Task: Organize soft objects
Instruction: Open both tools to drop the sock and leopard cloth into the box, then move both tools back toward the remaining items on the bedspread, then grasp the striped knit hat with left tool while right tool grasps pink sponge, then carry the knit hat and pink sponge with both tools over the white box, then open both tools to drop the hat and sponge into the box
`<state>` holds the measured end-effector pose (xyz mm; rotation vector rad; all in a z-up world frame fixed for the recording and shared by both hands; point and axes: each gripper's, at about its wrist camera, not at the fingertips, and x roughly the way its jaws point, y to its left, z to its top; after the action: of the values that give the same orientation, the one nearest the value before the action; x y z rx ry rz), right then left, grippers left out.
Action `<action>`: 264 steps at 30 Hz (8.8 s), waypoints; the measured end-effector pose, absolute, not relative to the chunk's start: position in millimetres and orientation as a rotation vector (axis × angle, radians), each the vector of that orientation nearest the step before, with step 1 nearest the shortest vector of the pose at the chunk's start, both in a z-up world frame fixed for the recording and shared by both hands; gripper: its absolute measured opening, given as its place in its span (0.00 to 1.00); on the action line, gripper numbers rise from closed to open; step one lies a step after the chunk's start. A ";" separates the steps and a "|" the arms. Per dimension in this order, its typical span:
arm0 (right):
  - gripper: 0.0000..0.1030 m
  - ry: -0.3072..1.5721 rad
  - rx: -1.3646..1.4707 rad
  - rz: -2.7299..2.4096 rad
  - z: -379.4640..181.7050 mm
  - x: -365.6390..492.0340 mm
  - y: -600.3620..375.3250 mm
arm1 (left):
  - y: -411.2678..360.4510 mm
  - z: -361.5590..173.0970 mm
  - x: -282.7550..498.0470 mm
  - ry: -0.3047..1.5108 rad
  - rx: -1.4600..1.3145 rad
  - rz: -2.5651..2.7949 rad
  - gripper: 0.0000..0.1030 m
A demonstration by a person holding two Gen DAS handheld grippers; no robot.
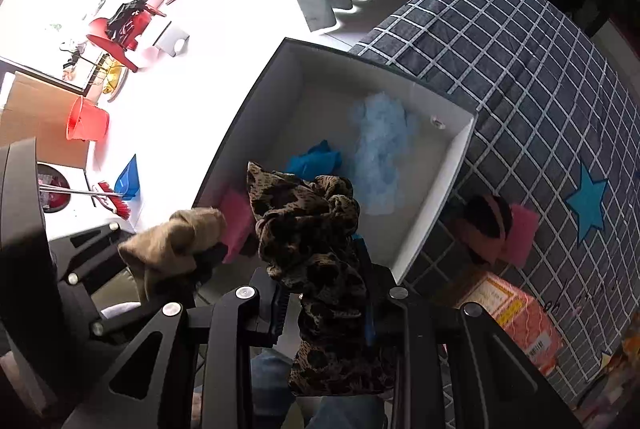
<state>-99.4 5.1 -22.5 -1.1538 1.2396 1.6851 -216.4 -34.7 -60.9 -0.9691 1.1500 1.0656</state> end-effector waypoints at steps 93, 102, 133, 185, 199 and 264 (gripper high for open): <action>0.81 1.218 -1.197 1.515 -191.7 161.6 49.1 | 84.3 -276.9 74.9 1.853 -1.353 0.544 0.84; 0.61 1.130 -1.241 1.469 -192.7 139.2 49.9 | 95.6 -279.4 66.0 1.886 -1.286 0.551 0.67; 0.48 1.416 -0.676 1.237 -77.8 244.8 -63.7 | 9.9 -48.1 116.0 1.325 -0.577 0.603 0.26; 0.48 1.245 -0.864 1.507 10.1 17.2 -120.7 | -83.6 -2.0 -110.6 1.141 -0.630 0.705 0.26; 0.48 1.168 -1.017 1.677 14.8 -56.6 -79.1 | -75.7 -20.0 -197.9 1.105 -0.795 0.916 0.26; 0.64 1.214 -1.100 1.718 -6.1 -94.0 -7.7 | -41.5 -53.1 -222.2 1.078 -0.910 1.106 0.83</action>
<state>-94.0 -7.7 -6.1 -1.1003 1.2135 1.7178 -222.2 -41.5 -53.1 -0.9096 1.0776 1.1064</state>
